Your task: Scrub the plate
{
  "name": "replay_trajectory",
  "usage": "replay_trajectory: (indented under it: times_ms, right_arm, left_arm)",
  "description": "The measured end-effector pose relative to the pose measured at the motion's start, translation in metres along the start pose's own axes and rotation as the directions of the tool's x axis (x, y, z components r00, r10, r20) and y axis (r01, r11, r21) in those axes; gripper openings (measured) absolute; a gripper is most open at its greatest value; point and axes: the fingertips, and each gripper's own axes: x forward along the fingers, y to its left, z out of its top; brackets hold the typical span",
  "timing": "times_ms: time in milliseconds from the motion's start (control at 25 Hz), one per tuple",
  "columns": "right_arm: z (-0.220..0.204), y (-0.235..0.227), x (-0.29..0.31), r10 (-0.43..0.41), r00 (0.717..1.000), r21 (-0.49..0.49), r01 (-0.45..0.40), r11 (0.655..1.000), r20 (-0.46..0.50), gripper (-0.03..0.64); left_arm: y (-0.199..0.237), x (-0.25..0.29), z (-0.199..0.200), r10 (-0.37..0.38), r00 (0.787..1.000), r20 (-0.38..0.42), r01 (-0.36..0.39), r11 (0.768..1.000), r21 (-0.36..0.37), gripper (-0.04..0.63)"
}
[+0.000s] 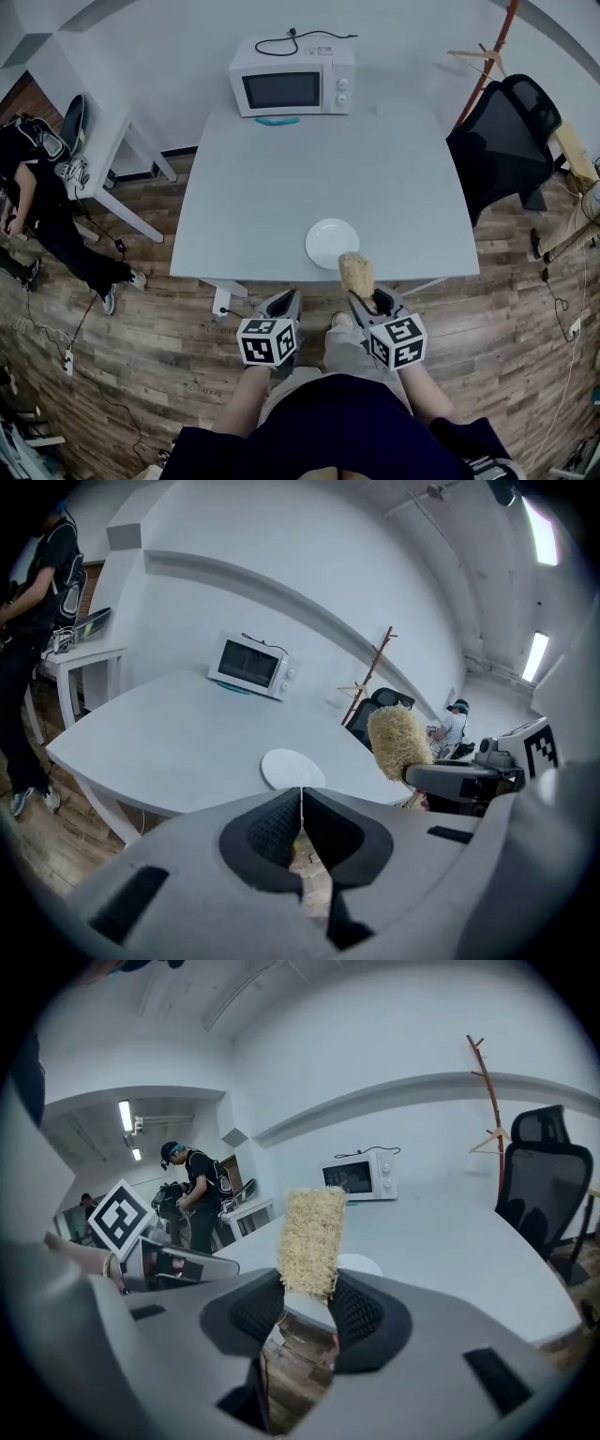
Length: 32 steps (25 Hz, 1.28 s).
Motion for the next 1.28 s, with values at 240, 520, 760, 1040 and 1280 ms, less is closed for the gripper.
replay_trajectory:
  times_ms: [240, 520, 760, 1040, 1280]
  right_arm:
    - [0.013, -0.038, 0.036, 0.058, 0.996, -0.038, -0.061, 0.997, -0.063, 0.150]
    - [0.009, -0.076, 0.068, 0.109, 0.982, -0.096, -0.125, 0.988, -0.153, 0.150]
    - [-0.001, -0.092, 0.091, 0.173, 0.956, -0.145, -0.211, 0.967, -0.238, 0.150]
    - [-0.004, -0.099, 0.104, 0.224, 0.937, -0.148, -0.269, 0.952, -0.268, 0.150]
    - [-0.007, -0.110, 0.111, 0.249, 0.927, -0.145, -0.297, 0.944, -0.279, 0.150]
  left_arm:
    - [0.012, 0.045, 0.019, 0.040, 0.999, -0.024, -0.041, 0.998, -0.051, 0.020]
    - [0.019, 0.092, 0.022, 0.047, 0.996, -0.072, -0.055, 0.992, -0.111, 0.021]
    - [0.032, 0.132, 0.010, 0.065, 0.987, -0.147, -0.087, 0.985, -0.146, 0.152]
    - [0.051, 0.153, -0.008, 0.110, 0.973, -0.202, -0.150, 0.969, -0.195, 0.152]
    - [0.060, 0.160, -0.007, 0.160, 0.964, -0.212, -0.207, 0.953, -0.222, 0.127]
